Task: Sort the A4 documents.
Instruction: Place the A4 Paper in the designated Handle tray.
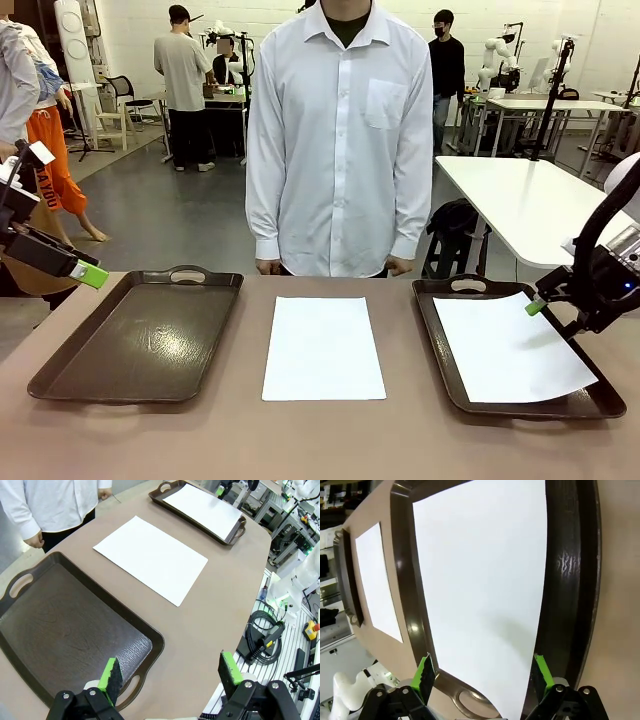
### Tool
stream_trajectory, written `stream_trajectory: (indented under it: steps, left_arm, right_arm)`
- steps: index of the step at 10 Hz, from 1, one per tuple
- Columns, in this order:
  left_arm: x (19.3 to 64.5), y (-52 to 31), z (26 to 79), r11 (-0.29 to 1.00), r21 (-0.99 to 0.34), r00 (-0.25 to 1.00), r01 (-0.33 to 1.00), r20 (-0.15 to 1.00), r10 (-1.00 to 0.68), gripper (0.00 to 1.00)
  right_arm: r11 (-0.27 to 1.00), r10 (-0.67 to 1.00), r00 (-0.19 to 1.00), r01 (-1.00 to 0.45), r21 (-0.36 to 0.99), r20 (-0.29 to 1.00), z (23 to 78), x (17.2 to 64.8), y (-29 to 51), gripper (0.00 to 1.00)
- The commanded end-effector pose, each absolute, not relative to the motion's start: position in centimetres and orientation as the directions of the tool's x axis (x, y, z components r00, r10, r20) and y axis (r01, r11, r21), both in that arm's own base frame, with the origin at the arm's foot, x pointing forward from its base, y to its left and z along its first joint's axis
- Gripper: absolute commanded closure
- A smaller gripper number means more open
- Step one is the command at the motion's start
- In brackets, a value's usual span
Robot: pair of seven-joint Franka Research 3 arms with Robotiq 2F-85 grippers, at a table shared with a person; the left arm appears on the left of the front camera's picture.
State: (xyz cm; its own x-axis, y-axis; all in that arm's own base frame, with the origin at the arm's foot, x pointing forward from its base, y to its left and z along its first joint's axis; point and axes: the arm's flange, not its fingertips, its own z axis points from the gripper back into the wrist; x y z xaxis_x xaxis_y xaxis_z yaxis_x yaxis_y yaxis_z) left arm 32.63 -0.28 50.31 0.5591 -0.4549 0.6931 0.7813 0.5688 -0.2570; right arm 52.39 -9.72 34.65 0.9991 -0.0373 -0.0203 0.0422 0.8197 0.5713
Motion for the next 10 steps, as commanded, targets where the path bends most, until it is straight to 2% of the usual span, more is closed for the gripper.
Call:
stream_trajectory:
  steps: [1,4,10]
  left_arm:
    - [32.8,-0.1,50.3,0.550,-0.255,0.541,0.795,0.708,-0.454,0.00]
    - [32.8,-0.1,50.3,0.550,-0.255,0.541,0.795,0.708,-0.454,0.00]
    - [32.8,-0.1,50.3,0.550,-0.255,0.541,0.795,0.708,-0.454,0.00]
  right_arm:
    - [0.833,-0.050,0.999,0.033,0.552,0.016,35.2,51.6,-9.1,0.00]
    - [0.854,-0.025,0.999,0.005,0.520,0.031,36.5,51.4,-9.1,0.00]
    - [0.835,-0.022,0.999,0.004,0.551,0.026,36.9,52.1,-9.3,0.00]
